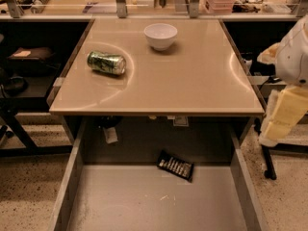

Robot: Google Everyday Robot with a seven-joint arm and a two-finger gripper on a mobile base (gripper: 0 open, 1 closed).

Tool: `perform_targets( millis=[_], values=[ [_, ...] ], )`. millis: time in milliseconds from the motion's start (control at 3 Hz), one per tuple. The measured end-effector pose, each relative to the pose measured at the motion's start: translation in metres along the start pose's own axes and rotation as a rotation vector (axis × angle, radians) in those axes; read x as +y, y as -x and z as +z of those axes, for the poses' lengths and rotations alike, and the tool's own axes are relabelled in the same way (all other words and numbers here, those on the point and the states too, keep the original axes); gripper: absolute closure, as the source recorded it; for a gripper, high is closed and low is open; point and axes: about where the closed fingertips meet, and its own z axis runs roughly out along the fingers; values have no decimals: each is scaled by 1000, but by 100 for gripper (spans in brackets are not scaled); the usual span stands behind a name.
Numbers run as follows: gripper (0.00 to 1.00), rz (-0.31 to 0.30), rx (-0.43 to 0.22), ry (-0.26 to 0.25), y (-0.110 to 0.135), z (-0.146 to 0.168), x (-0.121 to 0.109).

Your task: Pick rxbar chocolate from top drawer and place on counter

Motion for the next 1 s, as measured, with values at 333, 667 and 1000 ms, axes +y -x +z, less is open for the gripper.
perform_targets(
  millis=[333,667,1000],
  values=[
    [0,-7,-1,30,-8,48,27],
    [0,-17,-9,53,-16,108,56],
    [0,2,-67,62,-31,177,66]
  ],
)
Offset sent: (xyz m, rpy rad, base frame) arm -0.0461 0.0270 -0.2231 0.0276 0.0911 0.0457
